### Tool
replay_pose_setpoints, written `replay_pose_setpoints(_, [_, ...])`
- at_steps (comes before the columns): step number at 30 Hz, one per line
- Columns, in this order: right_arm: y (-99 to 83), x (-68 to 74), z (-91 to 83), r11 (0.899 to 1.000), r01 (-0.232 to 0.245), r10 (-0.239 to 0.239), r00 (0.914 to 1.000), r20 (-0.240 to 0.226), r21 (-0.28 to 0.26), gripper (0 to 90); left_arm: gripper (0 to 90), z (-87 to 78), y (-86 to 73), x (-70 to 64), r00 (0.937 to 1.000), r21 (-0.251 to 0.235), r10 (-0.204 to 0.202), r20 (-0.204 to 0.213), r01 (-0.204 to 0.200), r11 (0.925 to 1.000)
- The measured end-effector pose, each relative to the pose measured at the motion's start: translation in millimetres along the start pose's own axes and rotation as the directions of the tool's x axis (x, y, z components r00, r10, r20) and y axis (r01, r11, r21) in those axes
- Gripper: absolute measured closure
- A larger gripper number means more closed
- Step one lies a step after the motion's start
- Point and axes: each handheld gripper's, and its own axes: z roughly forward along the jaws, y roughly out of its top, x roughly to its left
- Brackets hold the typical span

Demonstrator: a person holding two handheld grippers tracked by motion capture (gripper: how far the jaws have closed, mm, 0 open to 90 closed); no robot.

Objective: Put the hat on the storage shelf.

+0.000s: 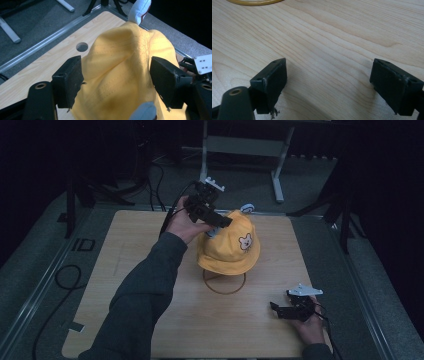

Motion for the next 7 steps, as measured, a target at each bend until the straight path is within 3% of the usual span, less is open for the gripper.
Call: replay_pose_setpoints(7, [0.0, -0.1, 0.0, 1.000, 0.001, -0.001, 1.0000, 0.000, 0.001, 14.1, 27.8, -29.9, -15.7, 6.2, 0.9994, -0.080, -0.031, -0.016, 0.030, 0.9964])
